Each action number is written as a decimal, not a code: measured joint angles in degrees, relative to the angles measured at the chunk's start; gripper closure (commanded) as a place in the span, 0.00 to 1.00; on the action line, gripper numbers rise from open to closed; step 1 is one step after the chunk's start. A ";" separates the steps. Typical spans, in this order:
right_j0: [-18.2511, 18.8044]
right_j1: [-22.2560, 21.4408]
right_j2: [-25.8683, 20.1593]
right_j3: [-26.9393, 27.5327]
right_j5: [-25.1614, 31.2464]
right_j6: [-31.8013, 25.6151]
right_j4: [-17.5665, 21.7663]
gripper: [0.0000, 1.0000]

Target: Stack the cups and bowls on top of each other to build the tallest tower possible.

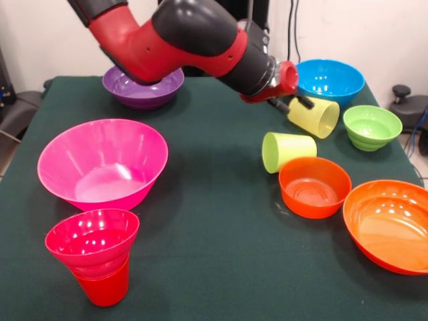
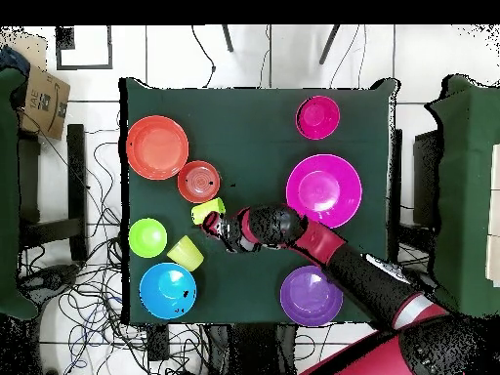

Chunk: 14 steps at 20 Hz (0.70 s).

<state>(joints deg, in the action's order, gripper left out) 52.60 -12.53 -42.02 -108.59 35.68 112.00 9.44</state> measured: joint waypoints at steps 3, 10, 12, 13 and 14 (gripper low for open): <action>0.05 0.08 0.07 2.27 1.38 0.00 1.08 0.00; 0.23 1.13 0.15 6.58 1.50 0.00 4.55 0.00; 0.29 1.85 0.20 7.56 1.49 0.00 5.66 0.00; 0.42 2.60 0.12 8.30 1.61 0.00 6.48 0.00; 0.54 2.86 0.00 8.43 1.63 0.00 6.60 0.00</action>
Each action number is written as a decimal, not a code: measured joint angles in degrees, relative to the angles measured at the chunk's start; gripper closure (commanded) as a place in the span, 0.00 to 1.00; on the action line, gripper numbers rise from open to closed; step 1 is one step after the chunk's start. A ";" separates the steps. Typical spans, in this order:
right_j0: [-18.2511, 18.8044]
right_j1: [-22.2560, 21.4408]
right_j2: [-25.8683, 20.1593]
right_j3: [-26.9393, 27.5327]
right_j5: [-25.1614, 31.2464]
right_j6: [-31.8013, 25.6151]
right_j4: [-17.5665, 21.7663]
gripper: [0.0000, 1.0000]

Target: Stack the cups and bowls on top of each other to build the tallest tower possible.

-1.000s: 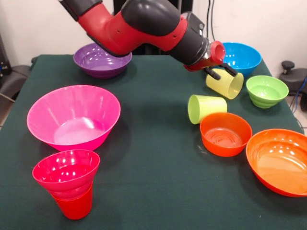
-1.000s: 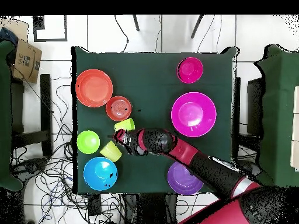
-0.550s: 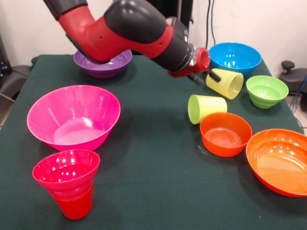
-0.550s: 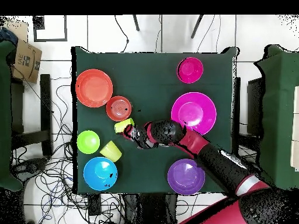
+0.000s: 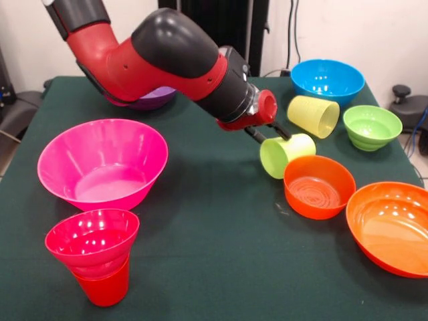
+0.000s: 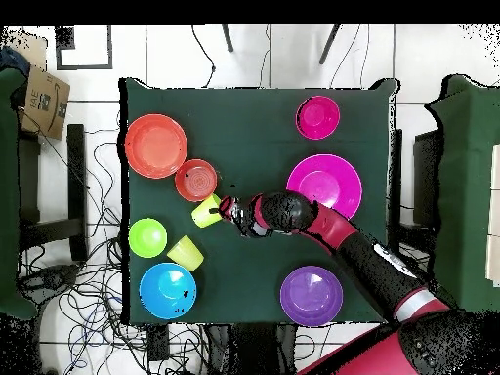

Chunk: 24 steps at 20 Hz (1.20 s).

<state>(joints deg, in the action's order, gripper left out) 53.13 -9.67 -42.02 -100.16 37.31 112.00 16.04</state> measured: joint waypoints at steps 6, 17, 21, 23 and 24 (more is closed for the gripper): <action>0.66 1.01 -0.66 0.12 -0.02 0.00 0.14 0.00; 1.76 2.28 -1.35 0.12 -0.01 -0.01 0.36 0.00; 1.78 2.28 -1.39 0.13 0.11 -0.01 0.38 0.00; 1.78 2.25 -1.39 0.13 0.18 -0.01 0.43 0.00; 1.77 2.24 -1.39 0.13 0.18 -0.01 0.43 0.00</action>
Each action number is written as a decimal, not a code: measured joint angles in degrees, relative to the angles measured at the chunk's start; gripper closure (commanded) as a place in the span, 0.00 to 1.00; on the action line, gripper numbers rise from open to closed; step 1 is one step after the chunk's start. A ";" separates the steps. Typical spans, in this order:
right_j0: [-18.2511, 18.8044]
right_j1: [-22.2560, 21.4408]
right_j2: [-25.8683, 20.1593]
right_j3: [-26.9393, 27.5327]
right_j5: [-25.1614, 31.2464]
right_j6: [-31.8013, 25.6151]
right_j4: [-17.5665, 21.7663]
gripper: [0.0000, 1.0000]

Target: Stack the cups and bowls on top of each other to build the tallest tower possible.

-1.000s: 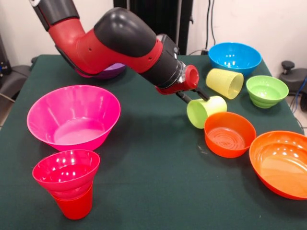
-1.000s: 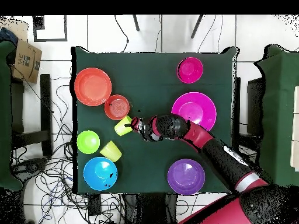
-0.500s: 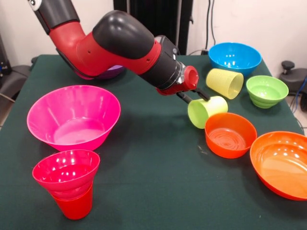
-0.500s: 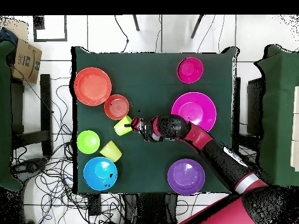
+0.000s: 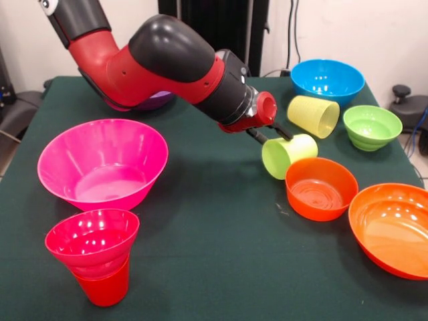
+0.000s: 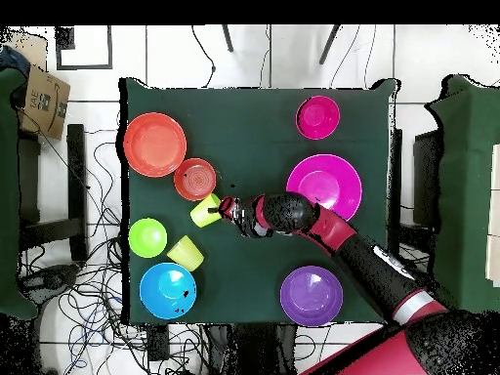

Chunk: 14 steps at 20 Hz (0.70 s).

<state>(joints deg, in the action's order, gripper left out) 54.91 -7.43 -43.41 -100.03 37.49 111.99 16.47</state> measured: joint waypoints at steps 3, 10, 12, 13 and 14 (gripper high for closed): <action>0.00 -0.04 -0.01 0.00 0.01 0.00 0.18 0.00; -0.31 -0.58 0.00 0.02 0.21 0.00 0.81 0.00; -0.54 -0.97 0.08 0.03 0.41 0.00 1.15 0.00; -0.66 -1.16 0.14 0.03 0.51 0.00 1.29 0.00; -0.81 -1.42 0.22 0.03 0.68 0.00 1.47 0.00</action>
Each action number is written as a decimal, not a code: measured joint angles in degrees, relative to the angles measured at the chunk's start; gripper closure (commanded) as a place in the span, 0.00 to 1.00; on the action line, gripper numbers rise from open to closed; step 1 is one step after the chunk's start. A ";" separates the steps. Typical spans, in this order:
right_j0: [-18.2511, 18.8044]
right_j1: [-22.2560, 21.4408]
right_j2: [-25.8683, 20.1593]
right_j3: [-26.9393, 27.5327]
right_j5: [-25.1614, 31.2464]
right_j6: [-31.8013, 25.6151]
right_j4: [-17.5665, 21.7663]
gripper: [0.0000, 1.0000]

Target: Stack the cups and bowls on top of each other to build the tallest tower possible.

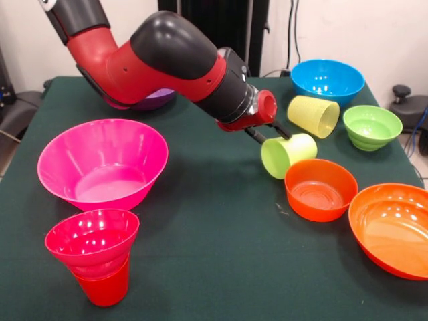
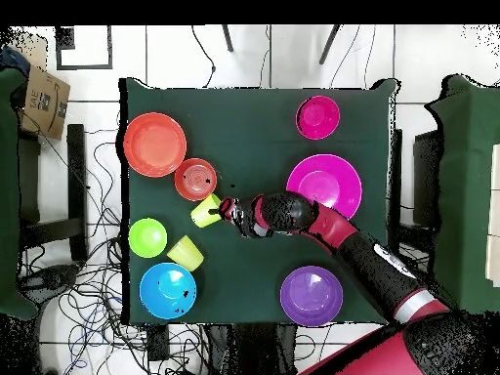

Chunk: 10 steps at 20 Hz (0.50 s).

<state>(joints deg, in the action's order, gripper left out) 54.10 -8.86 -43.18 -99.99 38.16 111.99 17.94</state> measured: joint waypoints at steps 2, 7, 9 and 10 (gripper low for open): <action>-0.28 -0.58 0.20 -0.02 0.44 0.00 0.38 0.00; -0.86 -1.99 1.12 0.07 2.78 0.00 1.29 0.00; -0.99 -2.37 1.53 0.17 3.72 0.00 1.59 0.00; -1.10 -2.62 1.96 0.37 4.57 0.00 1.92 0.00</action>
<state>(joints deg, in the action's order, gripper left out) 52.99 -11.47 -41.23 -99.62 42.73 111.99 19.86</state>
